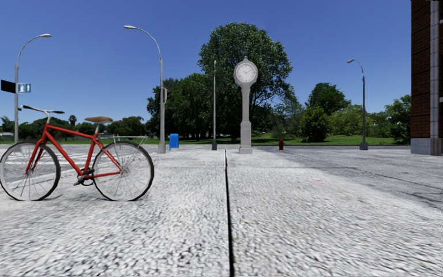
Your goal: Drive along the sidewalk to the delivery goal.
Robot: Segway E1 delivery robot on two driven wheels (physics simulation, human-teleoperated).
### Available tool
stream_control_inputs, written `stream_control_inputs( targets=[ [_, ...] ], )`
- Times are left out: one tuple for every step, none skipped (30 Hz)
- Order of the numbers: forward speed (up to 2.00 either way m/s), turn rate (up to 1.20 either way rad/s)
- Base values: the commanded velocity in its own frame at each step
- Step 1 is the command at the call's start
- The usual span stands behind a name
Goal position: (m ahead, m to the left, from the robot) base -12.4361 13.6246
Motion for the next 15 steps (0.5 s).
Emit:
stream_control_inputs(
  targets=[
    [2.0, 0.0],
    [2.0, 0.0],
    [2.0, 0.0],
    [2.0, 0.0],
    [2.0, 0.0],
    [2.0, 0.0],
    [2.0, 0.0],
    [2.0, 0.0],
    [2.0, 0.0],
    [2.0, 0.0],
    [2.0, 0.0],
    [2.0, 0.0],
    [2.0, 0.0],
    [2.0, 0.0],
    [2.0, 0.0]
  ],
)
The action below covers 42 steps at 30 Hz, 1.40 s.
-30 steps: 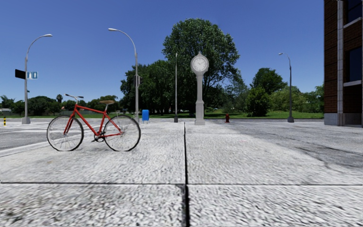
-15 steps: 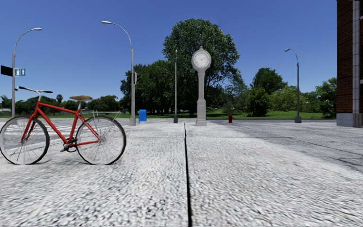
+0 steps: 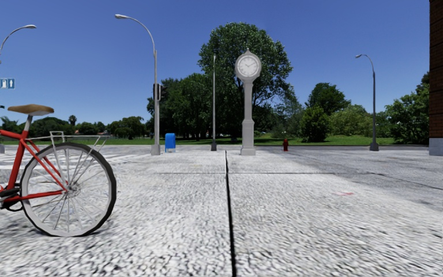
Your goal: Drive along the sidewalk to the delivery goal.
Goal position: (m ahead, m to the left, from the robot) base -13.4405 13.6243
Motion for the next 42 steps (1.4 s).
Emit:
stream_control_inputs(
  targets=[
    [2.0, 0.0],
    [2.0, 0.0],
    [2.0, 0.0],
    [2.0, 0.0],
    [2.0, 0.0],
    [2.0, 0.0],
    [2.0, 0.0],
    [2.0, 0.0],
    [2.0, 0.0],
    [2.0, 0.0],
    [2.0, 0.0],
    [2.0, 0.0],
    [2.0, 0.0],
    [2.0, 0.0],
    [2.0, 0.0],
    [2.0, 0.0],
    [2.0, 0.0],
    [2.0, 0.0],
    [2.0, 0.0],
    [2.0, 0.0],
    [2.0, 0.0],
    [2.0, 0.0],
    [2.0, 0.0],
    [2.0, 0.0],
    [2.0, 0.0],
    [2.0, 0.0],
    [2.0, 0.0],
    [2.0, 0.0],
    [2.0, 0.0],
    [2.0, 0.0],
    [2.0, 0.0],
    [2.0, 0.0],
    [2.0, 0.0],
    [2.0, 0.0],
    [2.0, 0.0],
    [2.0, 0.0],
    [2.0, 0.0],
    [2.0, 0.0],
    [2.0, 0.0],
    [2.0, 0.0],
    [2.0, 0.0],
    [2.0, 0.0]
  ],
)
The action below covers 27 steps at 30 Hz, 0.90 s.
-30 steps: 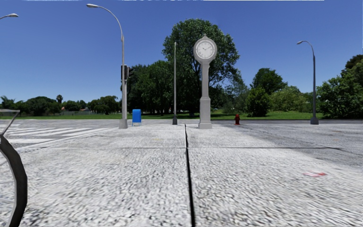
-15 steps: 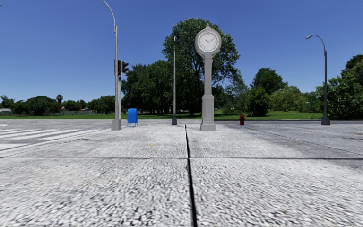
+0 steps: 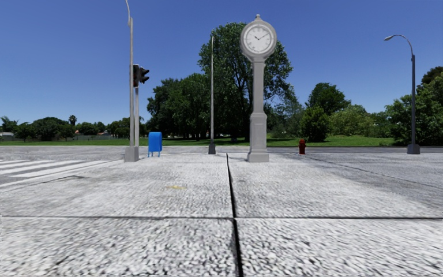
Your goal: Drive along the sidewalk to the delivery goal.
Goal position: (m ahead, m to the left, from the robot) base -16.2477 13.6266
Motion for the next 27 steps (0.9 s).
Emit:
stream_control_inputs(
  targets=[
    [2.0, 0.0],
    [2.0, 0.0],
    [2.0, 0.0],
    [2.0, 0.0],
    [2.0, 0.0],
    [2.0, 0.0],
    [2.0, 0.08],
    [2.0, 0.14],
    [2.0, 0.24],
    [2.0, 0.24],
    [2.0, 0.34],
    [2.0, 0.37],
    [2.0, 0.38],
    [2.0, 0.38],
    [2.0, 0.38],
    [2.0, 0.38],
    [2.0, 0.38],
    [2.0, 0.38],
    [2.0, 0.38],
    [2.0, 0.38],
    [2.0, 0.39],
    [2.0, 0.39],
    [2.0, 0.39],
    [2.0, 0.39],
    [2.0, 0.39],
    [2.0, 0.39],
    [2.0, 0.44]
  ],
)
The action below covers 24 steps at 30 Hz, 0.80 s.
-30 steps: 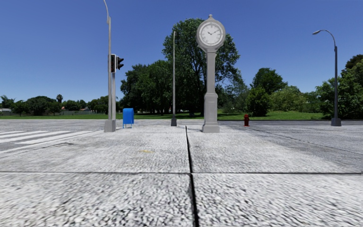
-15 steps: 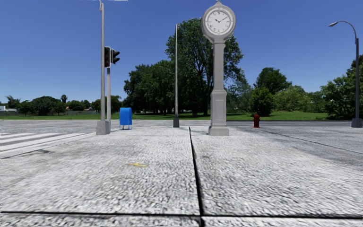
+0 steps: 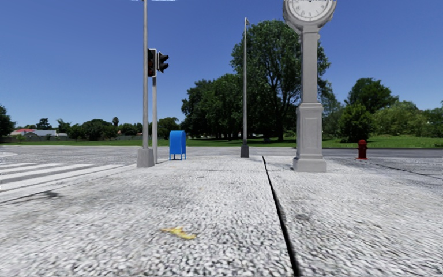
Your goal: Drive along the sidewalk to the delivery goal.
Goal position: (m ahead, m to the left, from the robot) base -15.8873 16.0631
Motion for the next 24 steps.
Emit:
stream_control_inputs(
  targets=[
    [2.0, 0.44],
    [2.0, 0.46],
    [2.0, 0.47],
    [2.0, 0.48],
    [2.0, 0.48],
    [2.0, 0.49],
    [2.0, 0.5],
    [2.0, 0.5],
    [2.0, 0.53],
    [2.0, 0.53],
    [2.0, 0.54],
    [2.0, 0.54],
    [2.0, 0.54],
    [2.0, 0.54],
    [2.0, 0.54],
    [2.0, 0.54],
    [2.0, 0.54],
    [2.0, 0.54],
    [2.0, 0.54],
    [2.0, 0.54],
    [2.0, 0.55],
    [2.0, 0.55],
    [2.0, 0.55],
    [2.0, 0.55]
  ],
)
